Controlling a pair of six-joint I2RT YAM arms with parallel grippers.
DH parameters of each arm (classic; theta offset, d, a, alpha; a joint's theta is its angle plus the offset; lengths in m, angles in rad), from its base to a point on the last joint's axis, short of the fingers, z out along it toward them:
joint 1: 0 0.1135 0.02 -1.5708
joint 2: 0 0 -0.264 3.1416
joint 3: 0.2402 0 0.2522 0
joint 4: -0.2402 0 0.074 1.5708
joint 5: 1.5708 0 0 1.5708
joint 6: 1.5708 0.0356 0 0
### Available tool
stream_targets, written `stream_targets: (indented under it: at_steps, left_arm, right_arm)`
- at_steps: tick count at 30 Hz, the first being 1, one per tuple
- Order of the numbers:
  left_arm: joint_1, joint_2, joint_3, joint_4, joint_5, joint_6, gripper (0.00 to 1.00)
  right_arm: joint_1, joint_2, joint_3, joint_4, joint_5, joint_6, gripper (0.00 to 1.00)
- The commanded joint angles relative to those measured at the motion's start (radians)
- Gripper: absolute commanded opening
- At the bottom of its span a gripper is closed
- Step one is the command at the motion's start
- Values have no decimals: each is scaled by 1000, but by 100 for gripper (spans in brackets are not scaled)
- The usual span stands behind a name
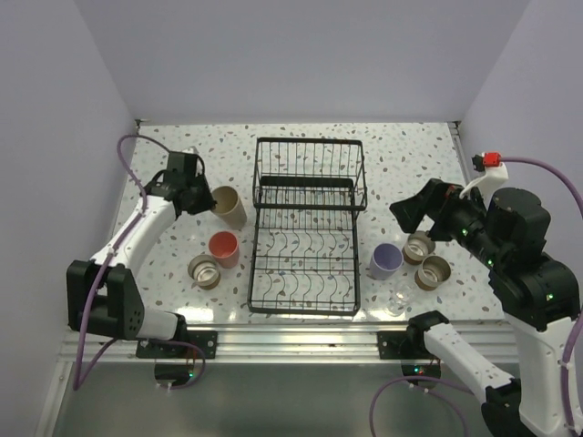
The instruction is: Load the cups into the dish rack
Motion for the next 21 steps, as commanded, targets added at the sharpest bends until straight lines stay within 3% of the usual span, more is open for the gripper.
stream_targets:
  at_steps: [1, 6, 11, 21]
  left_arm:
    - [32, -56, 150, -41, -129, 6, 0]
    - [76, -102, 309, -125, -243, 12, 0]
    - [80, -157, 418, -171, -327, 3, 0]
    - [87, -263, 526, -130, -73, -88, 0]
  right_arm:
    - [4, 20, 37, -13, -11, -13, 98]
    - [2, 68, 82, 9, -45, -15, 98]
    - [1, 96, 103, 98, -174, -3, 98]
    - [10, 148, 51, 318, -379, 221, 98]
